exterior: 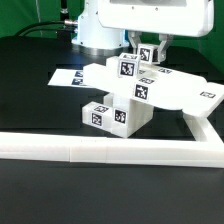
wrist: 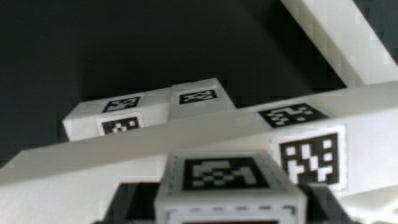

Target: Assemble chair

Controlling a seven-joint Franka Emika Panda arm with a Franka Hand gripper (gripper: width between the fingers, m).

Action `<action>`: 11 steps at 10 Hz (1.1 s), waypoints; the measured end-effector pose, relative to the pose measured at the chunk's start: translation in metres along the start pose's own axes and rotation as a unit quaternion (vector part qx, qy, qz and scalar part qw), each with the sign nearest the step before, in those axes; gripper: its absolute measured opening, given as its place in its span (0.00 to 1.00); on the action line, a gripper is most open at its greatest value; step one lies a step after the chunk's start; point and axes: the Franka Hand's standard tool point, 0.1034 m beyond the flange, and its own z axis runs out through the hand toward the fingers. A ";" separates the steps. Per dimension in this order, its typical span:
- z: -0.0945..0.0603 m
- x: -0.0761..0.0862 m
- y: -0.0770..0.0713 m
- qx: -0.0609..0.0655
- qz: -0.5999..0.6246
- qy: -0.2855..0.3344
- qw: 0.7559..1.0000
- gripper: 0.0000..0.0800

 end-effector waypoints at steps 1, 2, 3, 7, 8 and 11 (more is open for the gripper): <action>0.000 -0.001 -0.001 0.002 0.036 -0.001 0.999 0.33; 0.000 -0.001 -0.001 0.002 0.062 -0.002 0.998 0.33; 0.000 -0.001 -0.001 0.002 0.088 -0.003 0.996 0.33; 0.001 -0.004 -0.003 0.007 0.207 -0.009 0.978 0.33; 0.001 -0.004 -0.003 0.007 0.232 -0.010 0.973 0.33; 0.001 -0.005 -0.004 0.008 0.280 -0.013 0.960 0.40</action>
Offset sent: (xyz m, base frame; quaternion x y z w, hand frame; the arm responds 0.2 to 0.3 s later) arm 0.0000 0.0000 0.0000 0.0000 0.0000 0.1938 0.9810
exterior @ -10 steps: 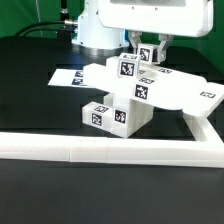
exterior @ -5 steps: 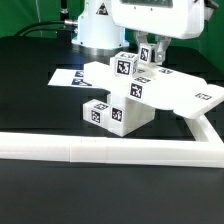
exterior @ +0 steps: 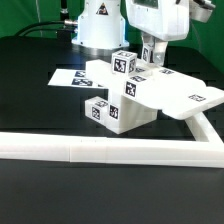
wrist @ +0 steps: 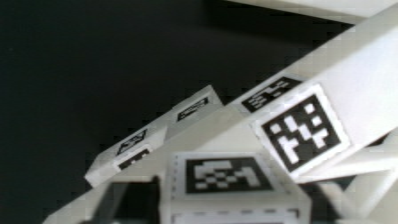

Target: Assemble chair

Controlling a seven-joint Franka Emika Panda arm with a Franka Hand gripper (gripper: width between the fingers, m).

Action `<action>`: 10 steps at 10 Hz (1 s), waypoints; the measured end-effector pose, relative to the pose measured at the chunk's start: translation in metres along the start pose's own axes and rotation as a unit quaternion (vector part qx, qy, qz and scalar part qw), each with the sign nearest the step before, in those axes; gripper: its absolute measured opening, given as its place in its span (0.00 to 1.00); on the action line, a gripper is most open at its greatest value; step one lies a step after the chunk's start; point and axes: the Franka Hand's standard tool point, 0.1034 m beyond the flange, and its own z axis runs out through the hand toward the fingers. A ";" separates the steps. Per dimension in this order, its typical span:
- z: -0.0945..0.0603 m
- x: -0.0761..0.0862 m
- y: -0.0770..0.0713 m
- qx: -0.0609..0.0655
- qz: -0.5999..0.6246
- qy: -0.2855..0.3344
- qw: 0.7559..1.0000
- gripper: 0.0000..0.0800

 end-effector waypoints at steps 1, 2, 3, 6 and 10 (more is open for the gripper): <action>0.000 0.000 0.000 0.000 -0.019 0.000 1.000 0.57; -0.001 -0.001 0.000 -0.009 -0.025 -0.004 1.000 0.57; -0.002 -0.003 -0.001 -0.010 -0.045 -0.005 0.999 0.75; -0.002 -0.003 -0.001 -0.010 -0.171 -0.006 0.985 0.81; -0.001 -0.004 -0.002 -0.034 -0.370 0.020 0.928 0.81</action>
Offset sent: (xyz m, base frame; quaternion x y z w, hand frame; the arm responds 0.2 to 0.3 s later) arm 0.0000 0.0000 0.0000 0.0000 0.0000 -0.1938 0.9810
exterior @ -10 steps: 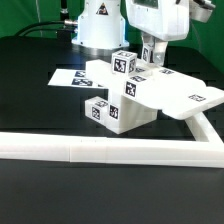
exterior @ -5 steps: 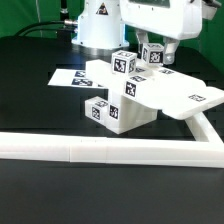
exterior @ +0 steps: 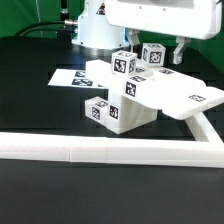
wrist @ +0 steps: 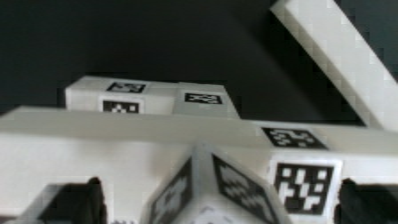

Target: Assemble chair

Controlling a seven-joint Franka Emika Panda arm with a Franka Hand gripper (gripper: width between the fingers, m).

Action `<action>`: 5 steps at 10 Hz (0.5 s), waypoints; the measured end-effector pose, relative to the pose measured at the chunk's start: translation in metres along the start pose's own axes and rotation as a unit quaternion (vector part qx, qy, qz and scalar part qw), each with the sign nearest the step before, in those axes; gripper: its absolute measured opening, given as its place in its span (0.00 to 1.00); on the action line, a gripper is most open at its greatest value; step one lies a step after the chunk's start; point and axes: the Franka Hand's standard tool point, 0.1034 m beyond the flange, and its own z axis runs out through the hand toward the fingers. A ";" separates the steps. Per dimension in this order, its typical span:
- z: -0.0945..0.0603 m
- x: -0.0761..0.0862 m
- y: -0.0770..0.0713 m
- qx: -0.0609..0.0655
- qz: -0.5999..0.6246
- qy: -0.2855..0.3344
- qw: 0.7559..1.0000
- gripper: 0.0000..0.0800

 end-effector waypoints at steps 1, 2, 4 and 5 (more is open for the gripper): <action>0.000 -0.001 -0.001 -0.004 -0.041 0.002 0.999 0.81; 0.000 -0.001 -0.002 -0.003 -0.081 0.003 0.997 0.81; 0.000 -0.001 -0.001 -0.003 -0.141 0.003 0.990 0.81; 0.000 0.000 0.000 -0.004 -0.194 0.003 0.981 0.81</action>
Offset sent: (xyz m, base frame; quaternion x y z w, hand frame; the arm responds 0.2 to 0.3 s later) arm 0.0007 -0.0012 -0.0007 -0.0019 0.0060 -0.1452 0.9894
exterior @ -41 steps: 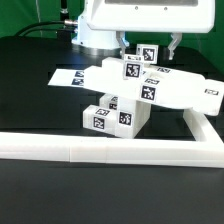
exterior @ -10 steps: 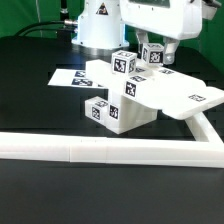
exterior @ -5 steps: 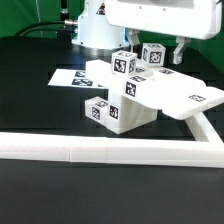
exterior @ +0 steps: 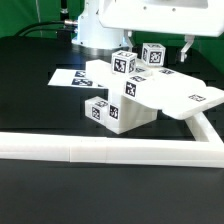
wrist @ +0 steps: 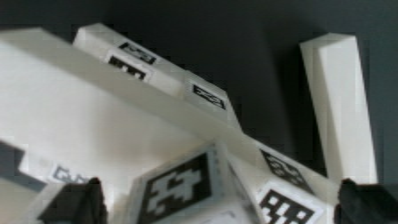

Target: Assemble chair

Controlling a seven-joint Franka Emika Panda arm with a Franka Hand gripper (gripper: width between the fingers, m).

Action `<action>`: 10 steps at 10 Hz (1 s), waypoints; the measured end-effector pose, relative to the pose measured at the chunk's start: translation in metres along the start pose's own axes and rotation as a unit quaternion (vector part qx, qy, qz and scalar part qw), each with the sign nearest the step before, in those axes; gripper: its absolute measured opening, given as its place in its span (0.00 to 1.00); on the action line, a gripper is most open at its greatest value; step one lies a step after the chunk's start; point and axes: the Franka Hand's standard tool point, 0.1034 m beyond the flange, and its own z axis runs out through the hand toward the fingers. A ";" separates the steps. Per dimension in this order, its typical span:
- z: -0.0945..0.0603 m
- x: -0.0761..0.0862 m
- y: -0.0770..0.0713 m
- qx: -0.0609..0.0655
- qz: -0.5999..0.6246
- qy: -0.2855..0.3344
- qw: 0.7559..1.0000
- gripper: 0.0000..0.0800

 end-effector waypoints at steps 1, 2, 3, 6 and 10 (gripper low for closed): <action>0.000 0.000 0.000 0.000 -0.037 0.000 0.999 0.81; 0.000 0.000 0.001 0.000 -0.075 0.000 0.997 0.81; 0.000 0.001 0.003 0.000 -0.129 0.000 0.992 0.81; 0.000 0.002 0.005 0.000 -0.171 0.000 0.985 0.49; 0.000 0.002 0.005 0.001 -0.126 0.000 0.992 0.33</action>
Offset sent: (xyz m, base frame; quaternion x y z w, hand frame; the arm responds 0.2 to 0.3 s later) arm 0.0048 -0.0022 -0.0002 0.0105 -0.0137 -0.2160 0.9762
